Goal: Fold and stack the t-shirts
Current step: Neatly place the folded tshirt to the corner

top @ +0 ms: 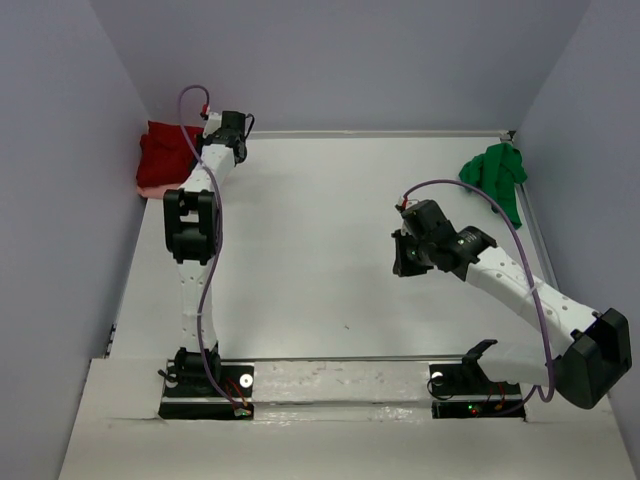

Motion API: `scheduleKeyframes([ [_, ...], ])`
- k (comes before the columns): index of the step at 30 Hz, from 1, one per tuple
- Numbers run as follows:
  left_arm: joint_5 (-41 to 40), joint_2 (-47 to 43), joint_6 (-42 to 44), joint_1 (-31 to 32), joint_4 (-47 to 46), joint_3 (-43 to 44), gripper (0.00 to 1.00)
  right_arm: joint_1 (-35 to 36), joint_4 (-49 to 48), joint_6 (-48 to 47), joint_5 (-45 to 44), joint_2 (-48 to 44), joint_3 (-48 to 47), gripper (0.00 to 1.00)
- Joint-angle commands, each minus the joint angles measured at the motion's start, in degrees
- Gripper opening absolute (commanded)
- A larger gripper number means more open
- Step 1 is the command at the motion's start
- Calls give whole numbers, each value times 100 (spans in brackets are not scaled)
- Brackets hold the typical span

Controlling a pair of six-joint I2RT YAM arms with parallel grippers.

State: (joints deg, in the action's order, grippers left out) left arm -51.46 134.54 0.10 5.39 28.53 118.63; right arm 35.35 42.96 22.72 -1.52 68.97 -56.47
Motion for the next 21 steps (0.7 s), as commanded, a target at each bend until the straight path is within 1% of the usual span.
scheduleKeyframes([
  [1, -285, 81, -484, -38, 504, -68, 0, 59, 46, -57, -33, -86, -224, 0],
  [4, -286, 107, -712, -73, 662, -190, 0, 59, 37, -66, -24, -50, -268, 0],
  [5, -198, 107, -896, -116, 775, -234, 0, 59, 37, -66, -15, -42, -268, 0],
  [11, 48, 64, -1309, -231, 934, -463, 0, 59, 54, -92, -6, -68, -303, 0],
  [14, 214, 99, -1346, -222, 978, -542, 0, 59, 72, -92, -15, -85, -304, 0],
  [19, 426, 248, -1390, -161, 1163, -420, 0, 59, 28, -66, 2, -103, -268, 0],
  [21, 611, 204, -1311, -82, 1041, -489, 4, 59, -7, -75, -6, -94, -260, 0],
])
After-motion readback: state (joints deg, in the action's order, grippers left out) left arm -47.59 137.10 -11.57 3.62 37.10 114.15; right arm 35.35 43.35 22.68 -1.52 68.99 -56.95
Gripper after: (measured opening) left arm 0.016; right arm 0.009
